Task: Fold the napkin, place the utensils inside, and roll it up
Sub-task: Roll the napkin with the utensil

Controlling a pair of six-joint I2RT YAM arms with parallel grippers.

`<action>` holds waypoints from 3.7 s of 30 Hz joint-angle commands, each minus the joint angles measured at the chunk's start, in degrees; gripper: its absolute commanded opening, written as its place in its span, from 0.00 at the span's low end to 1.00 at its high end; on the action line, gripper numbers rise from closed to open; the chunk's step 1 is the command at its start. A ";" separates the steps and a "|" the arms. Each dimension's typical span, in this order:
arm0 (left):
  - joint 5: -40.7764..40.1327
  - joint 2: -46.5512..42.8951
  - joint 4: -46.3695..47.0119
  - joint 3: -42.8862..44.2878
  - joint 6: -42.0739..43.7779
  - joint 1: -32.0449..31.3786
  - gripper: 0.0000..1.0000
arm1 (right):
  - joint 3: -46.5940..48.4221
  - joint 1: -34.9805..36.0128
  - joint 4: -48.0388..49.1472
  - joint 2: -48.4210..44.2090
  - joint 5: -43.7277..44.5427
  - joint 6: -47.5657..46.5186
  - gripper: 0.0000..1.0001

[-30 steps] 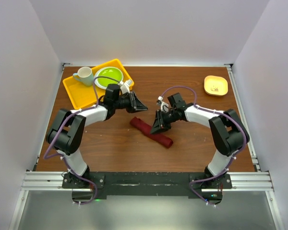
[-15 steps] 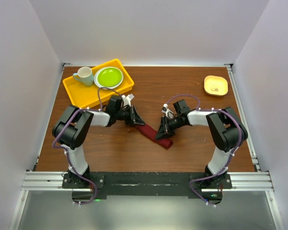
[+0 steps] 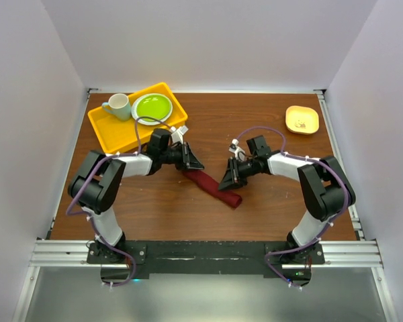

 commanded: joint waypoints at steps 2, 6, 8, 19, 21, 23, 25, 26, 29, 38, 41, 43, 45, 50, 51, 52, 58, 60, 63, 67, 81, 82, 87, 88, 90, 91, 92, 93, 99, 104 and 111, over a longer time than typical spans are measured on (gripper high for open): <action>-2.21 3.80 -1.93 -0.81 5.62 1.18 0.08 | -5.08 -1.98 -1.28 0.79 1.82 -3.69 0.16; -3.81 6.53 -5.28 0.86 8.71 2.32 0.08 | -6.84 -2.33 -1.89 0.27 1.91 -4.05 0.15; -4.16 6.01 -6.67 2.79 9.50 2.24 0.08 | -6.49 -2.42 -2.78 -2.35 1.82 -3.62 0.15; -2.93 -2.26 -10.55 3.16 8.35 2.24 0.08 | -7.36 -4.87 -7.53 -8.00 4.28 -4.84 0.17; -3.28 -1.74 -10.29 1.31 9.06 2.32 0.08 | -8.86 -4.97 -6.56 -6.25 5.07 -5.11 0.17; -4.94 -1.03 -9.94 -0.62 10.02 2.59 0.08 | -9.65 -5.06 -5.34 -5.10 6.65 -5.37 0.16; -5.91 0.98 -9.85 -1.06 11.35 3.63 0.08 | -10.09 -5.41 -3.93 -3.53 7.27 -5.20 0.16; -6.79 1.86 -9.41 -1.15 11.70 3.99 0.08 | -9.75 -5.41 -3.84 -2.82 8.06 -5.28 0.16; -7.94 4.33 -10.37 1.38 12.93 4.96 0.08 | -7.73 -5.41 -5.32 -2.20 8.68 -5.98 0.16; -6.71 -2.08 -13.80 4.47 11.35 4.96 0.09 | -2.01 -5.41 -14.11 -8.87 7.54 -7.48 0.17; -5.74 -2.87 -14.59 4.29 10.65 4.96 0.09 | -2.62 -5.58 -13.60 -8.27 7.80 -7.66 0.18; -5.83 -2.26 -14.68 3.86 10.82 4.96 0.09 | -3.41 -5.59 -12.63 -7.56 8.06 -7.48 0.17; -5.57 -1.03 -14.51 3.68 10.99 5.05 0.09 | -4.73 -5.67 -11.05 -6.42 8.50 -7.48 0.17; -6.79 4.75 -12.74 3.32 11.34 5.14 0.09 | -5.96 -6.37 -8.41 -3.08 10.61 -8.88 0.17; -7.06 5.82 -13.27 4.37 12.13 5.31 0.09 | -5.61 -6.64 -8.49 -2.21 10.61 -9.32 0.17; -7.76 6.44 -13.45 5.95 12.40 5.57 0.08 | -5.00 -6.64 -8.67 -0.46 10.61 -10.20 0.16; -9.35 9.17 -15.12 10.09 14.16 5.58 0.09 | -1.22 -6.73 -11.04 1.76 11.05 -11.79 0.16; -9.08 8.21 -15.30 10.01 13.99 5.58 0.09 | -0.34 -6.73 -12.09 1.06 10.18 -11.88 0.16; -9.08 4.17 -15.82 8.69 13.98 5.49 0.09 | 0.45 -6.73 -14.29 -1.66 9.82 -11.87 0.17; -9.87 -1.10 -17.85 8.16 15.21 5.49 0.09 | 2.38 -6.81 -18.24 -5.27 8.60 -11.96 0.17; -10.57 -13.06 -23.47 7.46 6.88 5.40 0.19 | 21.71 1.26 -28.17 -4.41 30.08 -18.62 0.79; -10.92 -14.81 -23.30 7.02 5.82 5.40 0.22 | 25.38 2.66 -30.79 -1.44 32.56 -19.60 0.81; -15.92 -19.74 -26.63 5.17 2.65 5.49 0.44 | 32.00 11.28 -32.40 4.56 42.77 -24.43 0.89; -16.81 -21.40 -28.37 5.00 2.65 5.49 0.46 | 33.49 12.16 -32.40 5.35 45.04 -24.88 0.89; -19.70 -22.64 -31.19 5.00 3.26 5.58 0.51 | 35.16 14.27 -32.92 7.81 45.77 -26.46 0.91; -19.54 -23.35 -32.34 4.91 3.44 5.58 0.52 | 36.74 14.80 -33.80 8.52 47.16 -26.64 0.92; -18.67 -23.53 -31.83 4.21 4.22 5.32 0.59 | 37.10 15.59 -33.72 8.44 47.78 -26.21 0.93; -18.05 -23.44 -31.82 4.21 4.40 4.96 0.63 | 36.76 15.60 -33.28 7.74 48.23 -24.03 0.93; -29.78 -18.18 -47.43 10.79 -2.87 -1.88 0.68 | 39.74 14.98 -46.33 3.78 70.09 -7.50 0.96; -36.85 -13.78 -55.10 19.84 -17.29 -10.23 0.84 | 32.73 7.44 -49.72 -8.32 71.01 -1.08 0.97; -41.69 4.54 -79.66 38.37 -37.51 -17.97 0.90 | 25.68 4.79 -52.52 -26.97 67.67 -1.86 0.97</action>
